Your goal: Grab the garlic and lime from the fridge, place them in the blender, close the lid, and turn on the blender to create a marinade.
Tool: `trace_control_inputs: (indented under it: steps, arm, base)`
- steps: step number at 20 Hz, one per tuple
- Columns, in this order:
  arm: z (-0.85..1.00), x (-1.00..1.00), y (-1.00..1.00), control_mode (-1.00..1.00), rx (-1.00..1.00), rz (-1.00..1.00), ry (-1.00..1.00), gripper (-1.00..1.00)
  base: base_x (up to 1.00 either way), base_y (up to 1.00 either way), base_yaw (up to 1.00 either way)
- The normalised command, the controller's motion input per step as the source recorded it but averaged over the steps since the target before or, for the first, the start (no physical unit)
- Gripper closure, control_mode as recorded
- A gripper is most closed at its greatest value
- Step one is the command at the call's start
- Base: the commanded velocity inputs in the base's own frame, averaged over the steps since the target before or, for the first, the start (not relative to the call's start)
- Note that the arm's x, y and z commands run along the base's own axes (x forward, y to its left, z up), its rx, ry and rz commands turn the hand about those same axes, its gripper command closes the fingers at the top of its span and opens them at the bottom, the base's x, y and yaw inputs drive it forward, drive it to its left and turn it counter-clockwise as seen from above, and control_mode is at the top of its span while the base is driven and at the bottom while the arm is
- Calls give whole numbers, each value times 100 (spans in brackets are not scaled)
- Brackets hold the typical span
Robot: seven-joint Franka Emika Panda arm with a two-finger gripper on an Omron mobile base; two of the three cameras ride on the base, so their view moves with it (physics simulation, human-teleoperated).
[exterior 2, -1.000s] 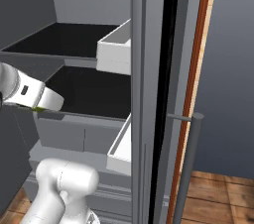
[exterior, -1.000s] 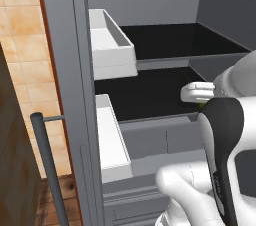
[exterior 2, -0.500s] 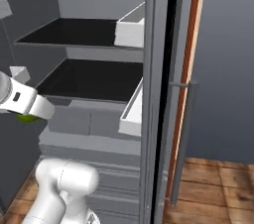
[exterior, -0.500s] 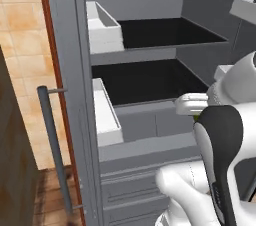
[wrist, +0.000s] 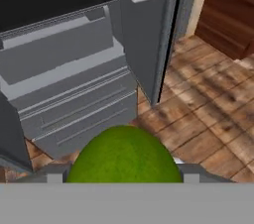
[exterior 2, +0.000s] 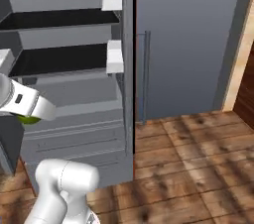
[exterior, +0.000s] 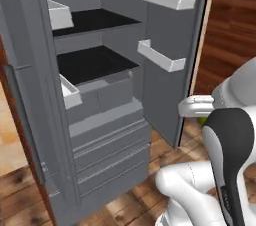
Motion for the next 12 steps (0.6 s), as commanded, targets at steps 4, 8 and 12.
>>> trace_control_inputs:
  steps: [4,8,12]
  arm:
    - [0,0,0,100,0,0,0,100]
    - [0,0,0,100,0,0,0,100]
    - [0,0,0,100,0,0,0,100]
  base:
    - [-69,10,-88]
    - [-33,1,-96]
    - [-4,-1,-98]
